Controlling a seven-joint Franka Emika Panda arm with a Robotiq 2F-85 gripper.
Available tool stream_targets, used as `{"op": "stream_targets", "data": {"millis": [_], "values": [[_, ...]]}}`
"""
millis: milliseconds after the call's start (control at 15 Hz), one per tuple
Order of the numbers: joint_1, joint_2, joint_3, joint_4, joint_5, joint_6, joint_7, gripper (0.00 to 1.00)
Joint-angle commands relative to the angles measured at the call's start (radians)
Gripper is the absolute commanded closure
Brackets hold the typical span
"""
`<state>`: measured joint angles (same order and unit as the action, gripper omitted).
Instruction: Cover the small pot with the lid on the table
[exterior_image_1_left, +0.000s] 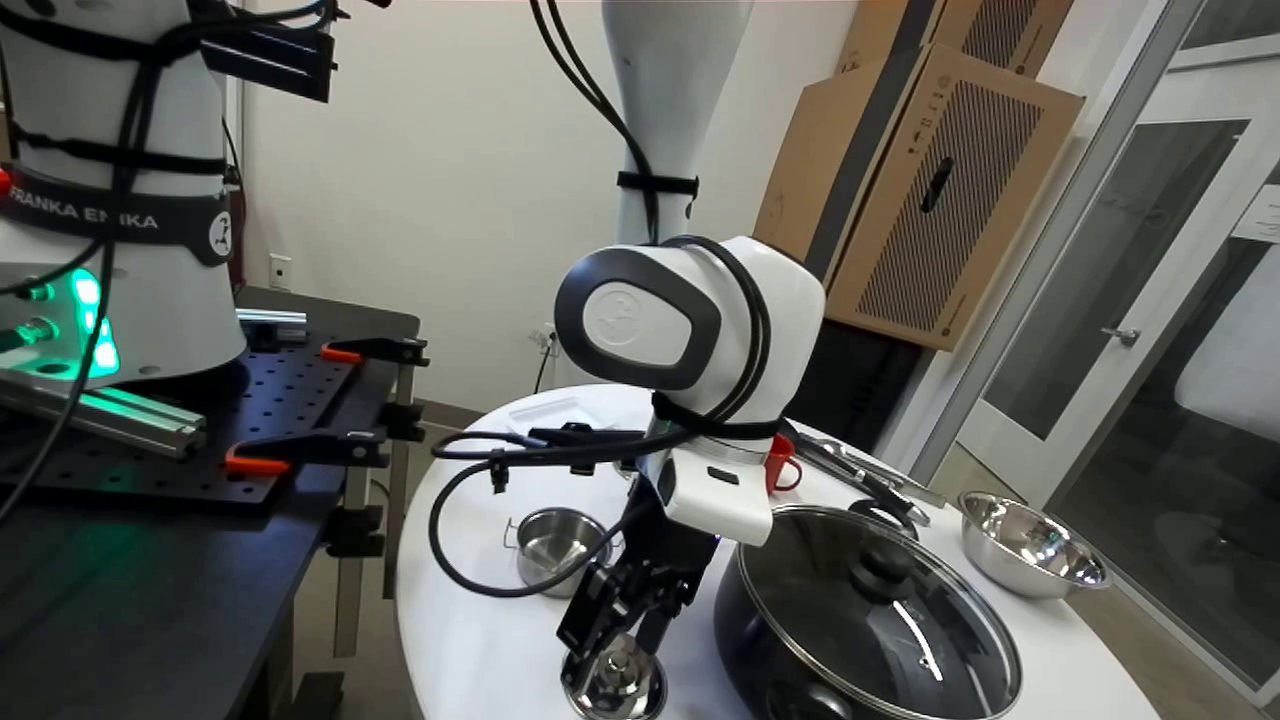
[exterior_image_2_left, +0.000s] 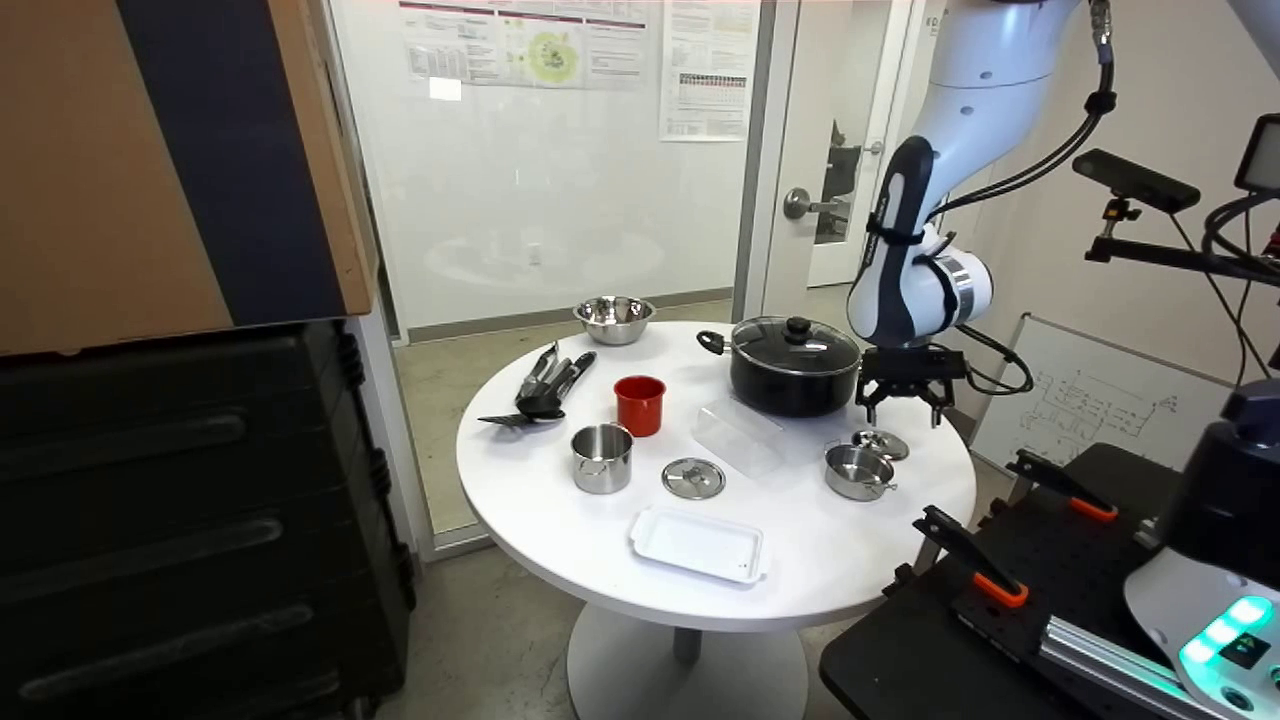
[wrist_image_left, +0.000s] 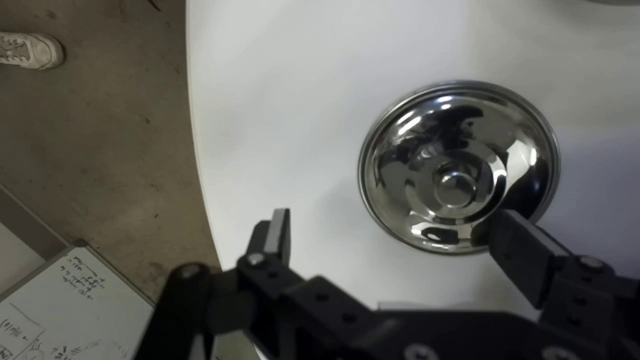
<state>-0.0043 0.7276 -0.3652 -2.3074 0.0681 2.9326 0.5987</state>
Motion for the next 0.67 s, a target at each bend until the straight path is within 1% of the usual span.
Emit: {"op": "stream_targets", "data": {"millis": [0,467,533,600], "values": [[-0.01,0.021,0.021,0.013,0.056,0.023,-0.049,0.0],[-0.012,0.034,0.044,0.02,0.1,0.019,-0.08,0.0],[-0.016,0.033,0.047,0.019,0.104,0.017,-0.085,0.11],[-0.019,0.032,0.049,0.02,0.109,0.017,-0.089,0.28]]}}
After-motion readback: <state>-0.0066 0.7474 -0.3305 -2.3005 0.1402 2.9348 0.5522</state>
